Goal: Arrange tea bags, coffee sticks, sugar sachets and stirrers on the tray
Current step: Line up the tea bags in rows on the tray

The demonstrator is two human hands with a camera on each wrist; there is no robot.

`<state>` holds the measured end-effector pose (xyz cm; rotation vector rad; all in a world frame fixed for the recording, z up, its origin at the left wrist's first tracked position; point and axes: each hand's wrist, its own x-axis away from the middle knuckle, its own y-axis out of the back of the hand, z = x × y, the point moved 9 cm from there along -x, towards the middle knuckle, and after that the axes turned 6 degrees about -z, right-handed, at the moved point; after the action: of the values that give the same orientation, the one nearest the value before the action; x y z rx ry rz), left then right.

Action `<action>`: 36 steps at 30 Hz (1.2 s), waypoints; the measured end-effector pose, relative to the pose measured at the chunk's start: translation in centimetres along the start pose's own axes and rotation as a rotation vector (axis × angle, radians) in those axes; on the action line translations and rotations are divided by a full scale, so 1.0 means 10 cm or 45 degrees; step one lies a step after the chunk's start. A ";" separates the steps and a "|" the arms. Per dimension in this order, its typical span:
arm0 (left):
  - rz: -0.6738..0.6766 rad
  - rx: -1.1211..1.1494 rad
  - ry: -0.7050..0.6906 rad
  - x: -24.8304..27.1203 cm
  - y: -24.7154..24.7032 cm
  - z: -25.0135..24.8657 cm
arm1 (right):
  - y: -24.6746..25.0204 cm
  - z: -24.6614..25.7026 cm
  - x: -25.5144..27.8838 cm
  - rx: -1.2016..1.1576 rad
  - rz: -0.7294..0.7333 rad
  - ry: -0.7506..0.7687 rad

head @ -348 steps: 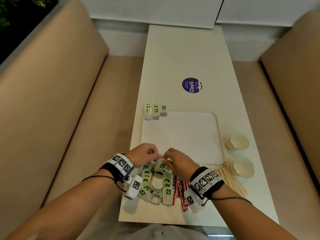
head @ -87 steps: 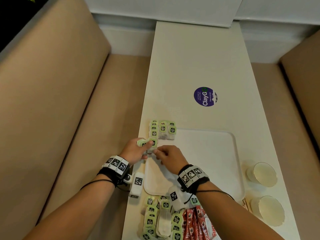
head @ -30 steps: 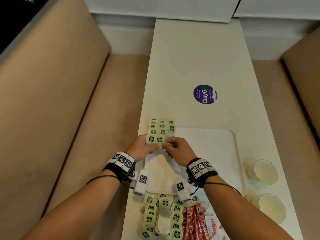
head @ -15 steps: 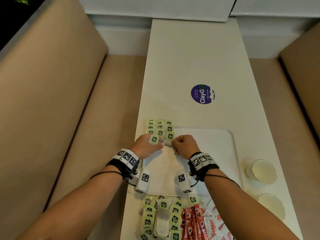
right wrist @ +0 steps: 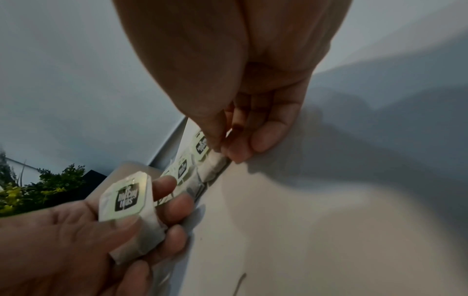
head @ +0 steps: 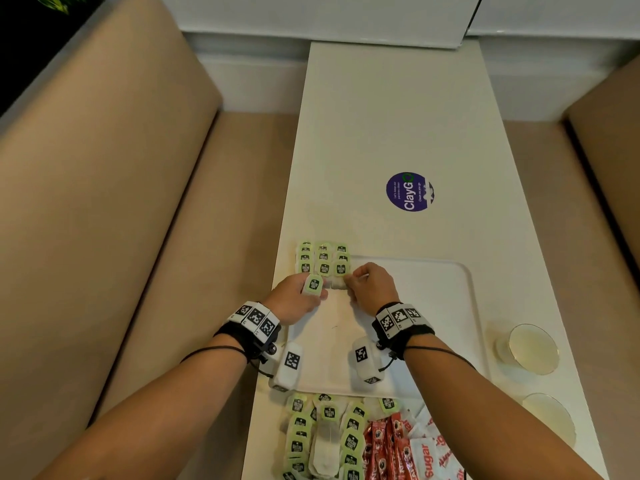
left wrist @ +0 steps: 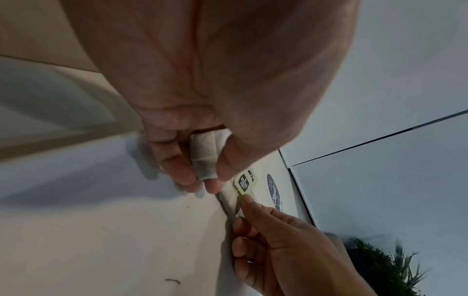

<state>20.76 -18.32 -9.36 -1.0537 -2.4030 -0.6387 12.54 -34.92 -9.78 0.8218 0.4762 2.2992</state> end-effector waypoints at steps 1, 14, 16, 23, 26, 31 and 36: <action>0.012 -0.002 0.007 0.02 0.01 0.01 | 0.02 -0.02 0.01 0.001 -0.026 -0.006; 0.060 -0.045 -0.153 0.11 0.01 -0.02 | -0.35 0.29 0.46 0.028 0.365 0.369; 0.023 -0.069 -0.166 0.14 0.06 -0.04 | -0.35 0.36 0.49 0.058 0.345 0.417; -0.257 -0.050 -0.159 0.20 0.35 -0.01 | -0.38 0.54 0.48 0.058 0.274 0.495; -0.325 -0.137 -0.192 0.20 0.43 -0.03 | -0.42 0.53 0.50 0.055 0.296 0.474; -0.424 -0.281 -0.133 0.08 0.53 0.10 | -0.41 0.40 0.43 0.017 0.302 0.380; -0.422 -0.407 -0.088 -0.01 0.50 0.07 | -0.30 0.22 0.33 0.091 0.286 0.360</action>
<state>24.45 -14.98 -8.76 -0.8066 -2.6192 -1.1479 13.38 -30.19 -8.26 0.6102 0.6197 2.6367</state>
